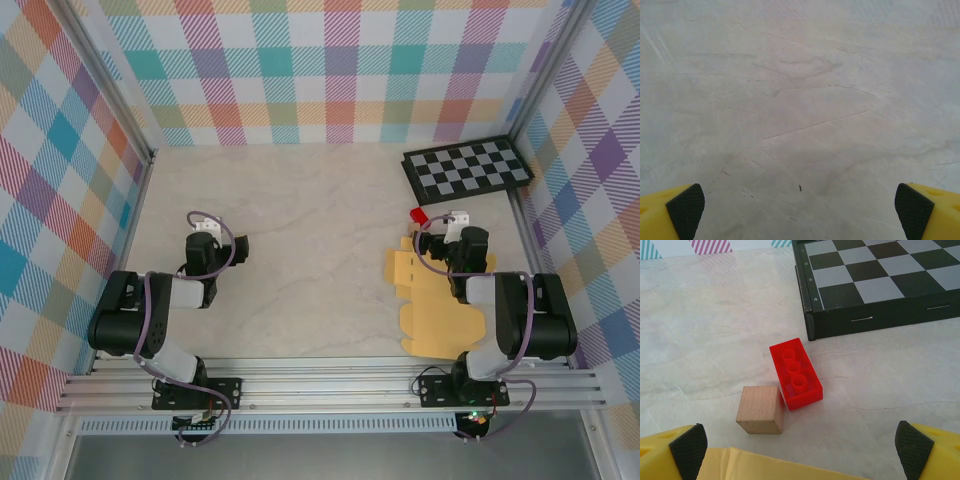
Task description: Fold the paper box
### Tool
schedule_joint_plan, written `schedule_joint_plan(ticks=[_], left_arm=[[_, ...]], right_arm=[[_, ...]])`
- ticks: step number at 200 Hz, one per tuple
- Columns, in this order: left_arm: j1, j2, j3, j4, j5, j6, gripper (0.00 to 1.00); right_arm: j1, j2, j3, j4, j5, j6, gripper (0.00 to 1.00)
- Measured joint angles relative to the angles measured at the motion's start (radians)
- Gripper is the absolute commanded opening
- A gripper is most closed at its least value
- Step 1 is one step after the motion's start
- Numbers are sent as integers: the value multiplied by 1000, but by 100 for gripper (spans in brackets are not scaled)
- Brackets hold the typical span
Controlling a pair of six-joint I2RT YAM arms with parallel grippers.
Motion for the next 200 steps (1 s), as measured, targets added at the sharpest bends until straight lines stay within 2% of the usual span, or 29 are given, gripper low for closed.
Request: schedule_joint_plan(ticks=[185,200], left_arm=[[8,0,0,0,20,-2,100],[8,-4,3,-11,23,-3,100]], right_arm=[[0,0,0,0,0,0,100],[0,-5,13,-42,0,0,100]])
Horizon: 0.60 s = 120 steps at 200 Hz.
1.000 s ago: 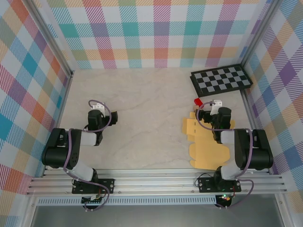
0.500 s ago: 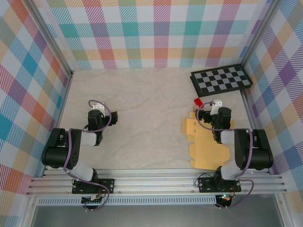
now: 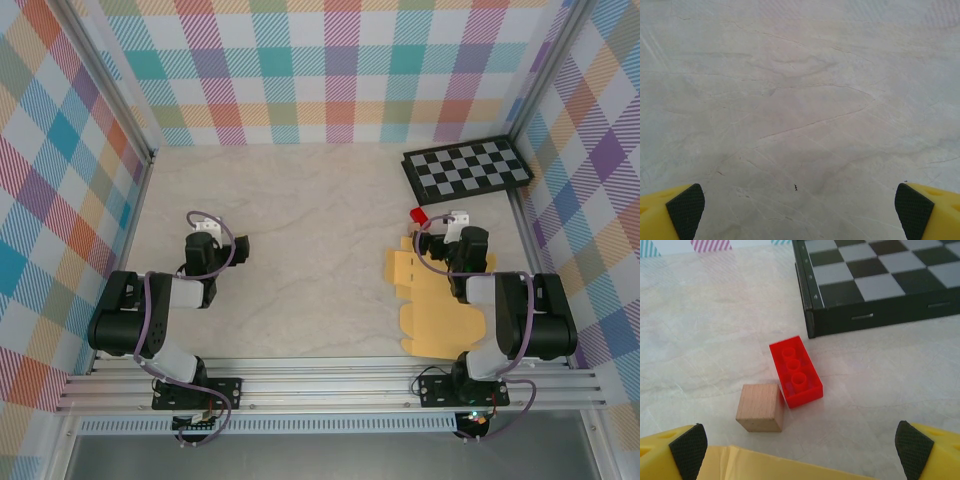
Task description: Fold the paper box
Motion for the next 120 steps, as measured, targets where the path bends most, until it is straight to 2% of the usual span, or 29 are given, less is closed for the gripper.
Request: schedule_joint_plan(ticks=[18,44,80,99,120], left_arm=[[-4,-43,63,-168,-42,-25,100],[-4,-124,248,-438,-144,-156,100],[-7,-288,320,-667,-169,-369,100],[-13,-347,336,-814,-153,-471,100],[-37,-410,341,-956,-111,-546,100]], right_arm=[[4,-41,98,-220,20,18,100],[8,-152,294,-499,87,92,100],[11,-293,511,-924,220,306,100],[16,-302,527,-1107,241,402,100],[24,-302,443,-1241,217,483,100]])
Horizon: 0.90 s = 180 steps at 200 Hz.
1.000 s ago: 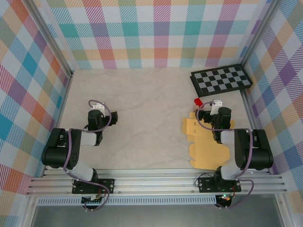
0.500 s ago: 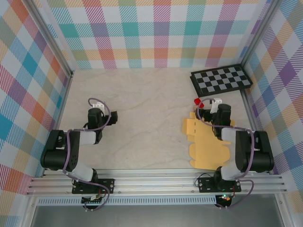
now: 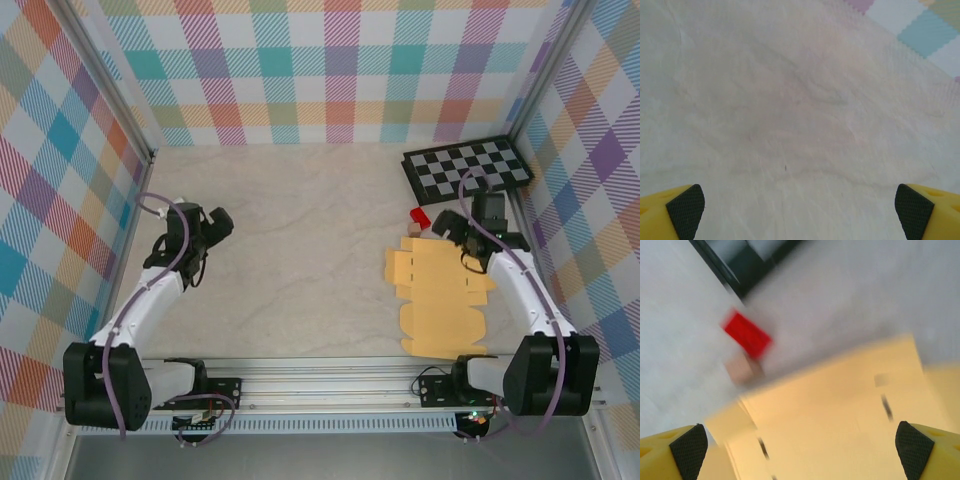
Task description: Fold the paper box
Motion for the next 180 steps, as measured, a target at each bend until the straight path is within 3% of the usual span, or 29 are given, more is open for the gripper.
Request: schedule_joint_plan(ticks=[40,99,135,180], left_arm=[[-105,-98,0,-137,94,-64,100],[-192,-53,-27,-130,169,-77,100],[-230,-6,-27,-101,183,-85,100],[-238,49,-27,-105,183,-110,100]], right_arm=[[15,0,-178,-92,-77,97,100],[52,134,-201,-2,-150,152,100],[151,164,-202,55,-127,216,100],[349,274,-108,80,-83,313,100]])
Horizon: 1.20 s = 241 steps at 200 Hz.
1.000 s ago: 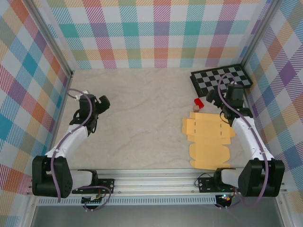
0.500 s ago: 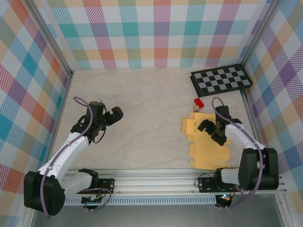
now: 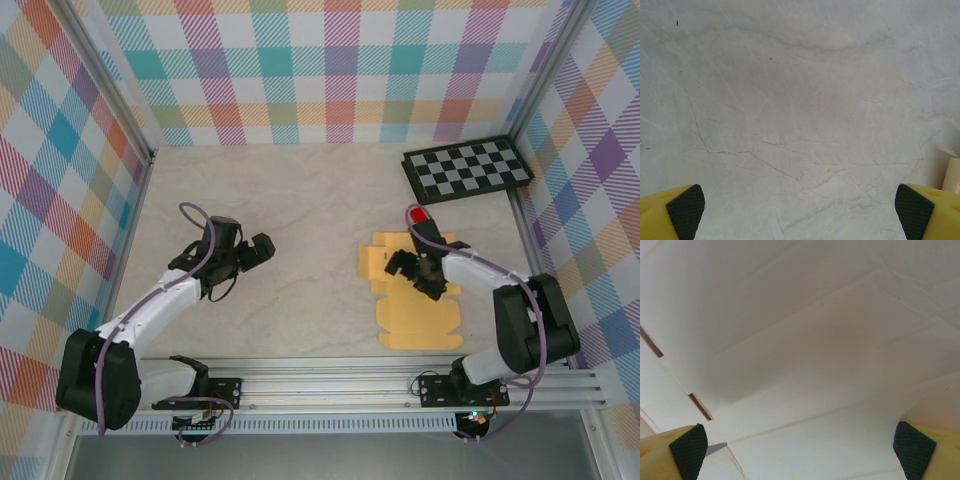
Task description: Fold the paper box
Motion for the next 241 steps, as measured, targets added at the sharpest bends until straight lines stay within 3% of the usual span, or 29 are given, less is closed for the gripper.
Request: schedule_joint_plan(ticks=[62,95,122,143,156,171,197,217,241], left_arm=[[0,60,0,1,32,0,98],[0,91,0,0,61,4,96],[0,100,2,-8,68,17,96],[0,100,22,-41,63,42,96],[0,100,44,-62,59,59,96],[0,100,73,-85,59,69,96],[0,100,107,-105,60,75,96],[0,100,117,-112,60,74,95],[0,100,118,-111,59,53,93]], right_arm=[[256,231,253,2,7,183,100],[340,340,397,12,-16,260,100],[376,377,508,-10,-29,230,100],[370,368,619,-66,-6,60,99],[351,358,692,-92,5,-113,81],[318,346,785,-127,11,-395,72],[250,348,944,-221,-34,-860,70],[185,416,1129,-357,-112,-1158,64],[124,559,1318,-489,-174,-1455,47]])
